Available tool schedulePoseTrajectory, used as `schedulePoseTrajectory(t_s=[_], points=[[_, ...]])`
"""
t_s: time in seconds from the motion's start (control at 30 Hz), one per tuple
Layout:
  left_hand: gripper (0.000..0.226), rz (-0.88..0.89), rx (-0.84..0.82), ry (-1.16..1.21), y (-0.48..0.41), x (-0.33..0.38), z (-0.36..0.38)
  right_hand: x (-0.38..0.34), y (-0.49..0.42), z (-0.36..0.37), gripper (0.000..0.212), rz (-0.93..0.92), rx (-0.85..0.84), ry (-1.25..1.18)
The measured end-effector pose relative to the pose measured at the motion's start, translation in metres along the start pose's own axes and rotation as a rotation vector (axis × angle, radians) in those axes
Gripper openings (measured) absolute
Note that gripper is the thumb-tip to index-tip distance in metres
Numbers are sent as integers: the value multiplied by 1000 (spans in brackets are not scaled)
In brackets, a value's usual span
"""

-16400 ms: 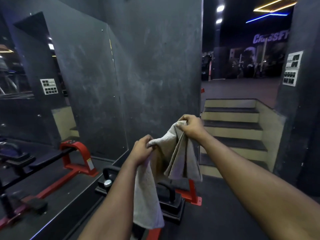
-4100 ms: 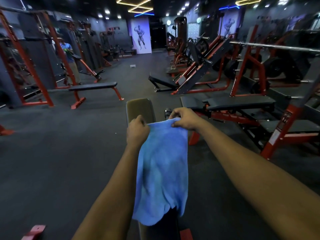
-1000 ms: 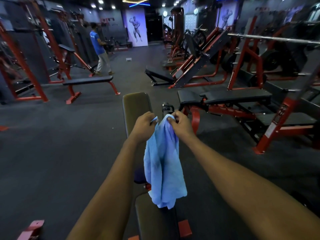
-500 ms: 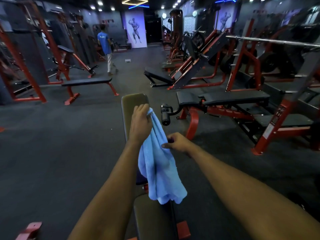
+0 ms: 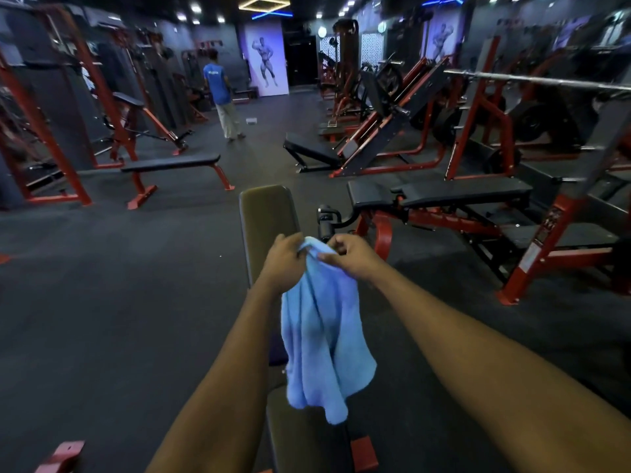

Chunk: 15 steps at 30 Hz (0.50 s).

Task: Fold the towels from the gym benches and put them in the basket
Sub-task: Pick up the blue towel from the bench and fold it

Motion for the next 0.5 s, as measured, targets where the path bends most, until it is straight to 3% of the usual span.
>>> schedulePoseTrajectory(t_s=[0.13,0.27,0.33,0.47,0.5], points=[[22,-122,365,37,2,-7,-41,42,24,14,23,155,-224,135],[10,-346,501,-146,10,-10,-49,56,28,18,34,229,-118,176],[16,-413,379,-207,7,-22,-33,45,19,14,31,161,2,203],[24,-163,-233,125,-1,-10,33,7,4,6,18,-33,68,131],[22,-133,-318,136,4,-3,41,1,2,3,18,-57,71,101]])
Point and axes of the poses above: each hand's wrist, its own y-axis away from the middle knuckle, its own z-axis out of the palm, x = y × z, the point moved 8 cm from there along -y, towards the middle knuckle, and after that the axes turned 2 degrees about y, right-handed, at the moved point
